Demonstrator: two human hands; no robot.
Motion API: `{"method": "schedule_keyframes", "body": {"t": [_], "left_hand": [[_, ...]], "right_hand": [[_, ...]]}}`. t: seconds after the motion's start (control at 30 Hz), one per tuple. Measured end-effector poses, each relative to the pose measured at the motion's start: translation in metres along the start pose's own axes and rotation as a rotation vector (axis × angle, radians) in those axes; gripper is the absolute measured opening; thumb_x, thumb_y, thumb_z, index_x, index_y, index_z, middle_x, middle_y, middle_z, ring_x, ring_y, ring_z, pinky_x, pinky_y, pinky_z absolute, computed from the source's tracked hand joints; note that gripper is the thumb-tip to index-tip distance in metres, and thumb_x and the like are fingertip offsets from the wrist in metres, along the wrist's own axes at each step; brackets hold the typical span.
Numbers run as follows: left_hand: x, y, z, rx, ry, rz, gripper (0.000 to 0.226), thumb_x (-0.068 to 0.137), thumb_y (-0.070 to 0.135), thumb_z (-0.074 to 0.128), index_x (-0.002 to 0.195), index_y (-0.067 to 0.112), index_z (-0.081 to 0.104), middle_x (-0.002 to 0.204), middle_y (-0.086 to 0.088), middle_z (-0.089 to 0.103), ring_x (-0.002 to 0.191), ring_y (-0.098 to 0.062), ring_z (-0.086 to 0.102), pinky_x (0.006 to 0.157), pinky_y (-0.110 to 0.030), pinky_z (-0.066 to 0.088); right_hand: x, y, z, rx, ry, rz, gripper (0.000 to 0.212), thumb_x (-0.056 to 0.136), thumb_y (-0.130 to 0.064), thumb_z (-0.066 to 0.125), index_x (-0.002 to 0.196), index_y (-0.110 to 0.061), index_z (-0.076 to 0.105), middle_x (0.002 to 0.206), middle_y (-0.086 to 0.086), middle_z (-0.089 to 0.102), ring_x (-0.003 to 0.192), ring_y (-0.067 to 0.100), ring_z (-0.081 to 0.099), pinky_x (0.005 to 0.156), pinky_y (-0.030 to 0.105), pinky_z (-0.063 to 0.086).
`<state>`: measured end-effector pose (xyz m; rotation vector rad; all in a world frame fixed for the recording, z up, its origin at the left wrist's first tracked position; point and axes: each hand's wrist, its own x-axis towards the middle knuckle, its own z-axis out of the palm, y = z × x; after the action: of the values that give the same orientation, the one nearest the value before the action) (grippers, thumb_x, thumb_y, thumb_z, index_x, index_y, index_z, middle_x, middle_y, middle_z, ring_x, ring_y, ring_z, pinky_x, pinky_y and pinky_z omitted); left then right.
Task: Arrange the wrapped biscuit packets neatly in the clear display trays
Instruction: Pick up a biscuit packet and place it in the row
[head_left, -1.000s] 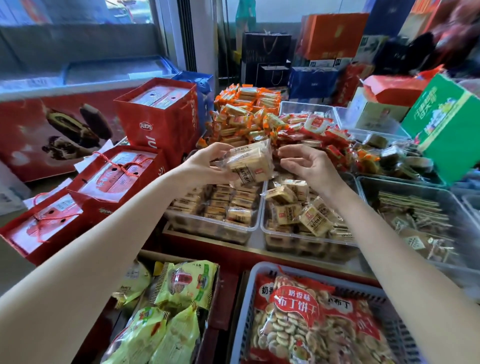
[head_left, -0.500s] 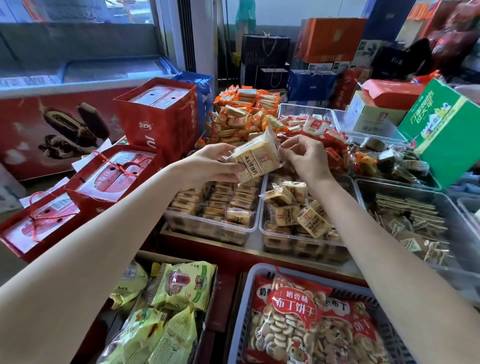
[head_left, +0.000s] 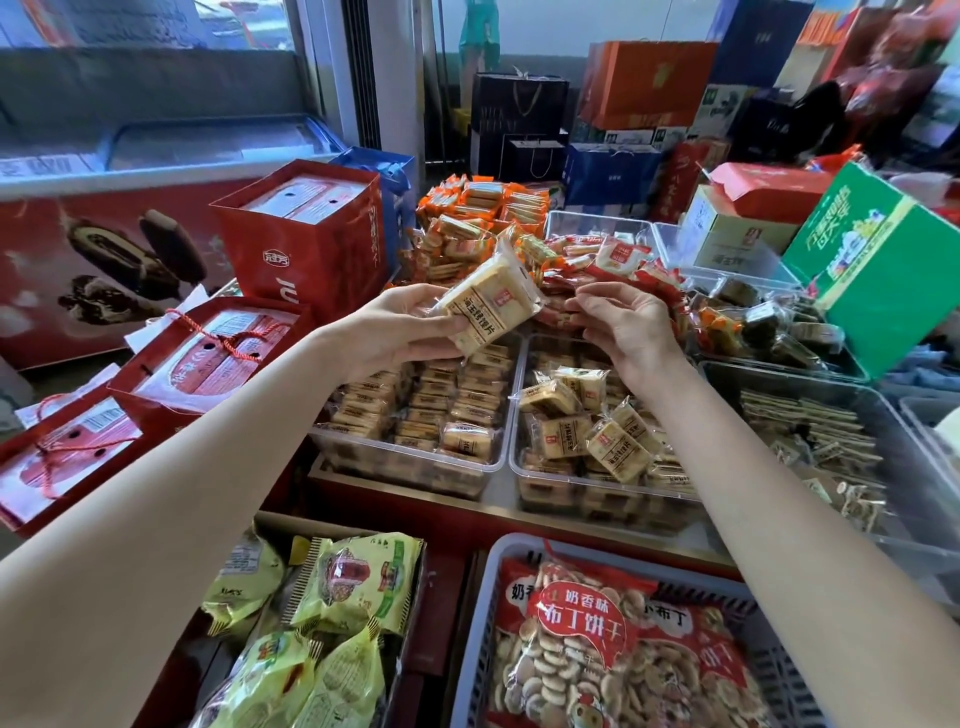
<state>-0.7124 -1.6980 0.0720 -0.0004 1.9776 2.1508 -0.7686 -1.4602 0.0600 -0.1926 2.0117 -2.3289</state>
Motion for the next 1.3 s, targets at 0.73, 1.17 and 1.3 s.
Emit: {"method": "schedule_keyframes", "body": {"t": [0.73, 1.17, 1.3], "left_hand": [[0.024, -0.018, 0.035, 0.214, 0.136, 0.016, 0.051, 0.079, 0.002, 0.069, 0.123, 0.015, 0.047, 0.123, -0.01, 0.051, 0.103, -0.023, 0.063, 0.077, -0.03, 0.058], [0.036, -0.028, 0.06, 0.497, 0.089, -0.072, 0.033, 0.08, 0.011, 0.072, 0.111, 0.009, 0.061, 0.094, -0.007, 0.07, 0.073, -0.007, 0.066, 0.06, -0.015, 0.054], [0.042, -0.036, 0.064, 0.471, 0.099, -0.068, 0.018, 0.083, 0.011, 0.069, 0.101, 0.01, 0.067, 0.096, -0.009, 0.072, 0.079, -0.01, 0.067, 0.06, -0.011, 0.051]], "right_hand": [[-0.016, 0.024, -0.016, -0.115, -0.229, 0.067, 0.063, 0.077, -0.024, 0.075, 0.128, -0.022, 0.039, 0.137, 0.006, 0.045, 0.12, 0.018, 0.052, 0.1, 0.035, 0.046], [-0.011, 0.044, -0.037, -0.288, -0.041, 0.069, 0.057, 0.072, -0.017, 0.08, 0.117, -0.01, 0.045, 0.109, 0.003, 0.062, 0.102, 0.016, 0.062, 0.087, 0.028, 0.053], [0.003, 0.057, -0.058, -0.433, 0.361, 0.09, 0.061, 0.074, -0.019, 0.08, 0.119, -0.009, 0.041, 0.11, 0.002, 0.054, 0.101, 0.018, 0.054, 0.082, 0.025, 0.046]]}}
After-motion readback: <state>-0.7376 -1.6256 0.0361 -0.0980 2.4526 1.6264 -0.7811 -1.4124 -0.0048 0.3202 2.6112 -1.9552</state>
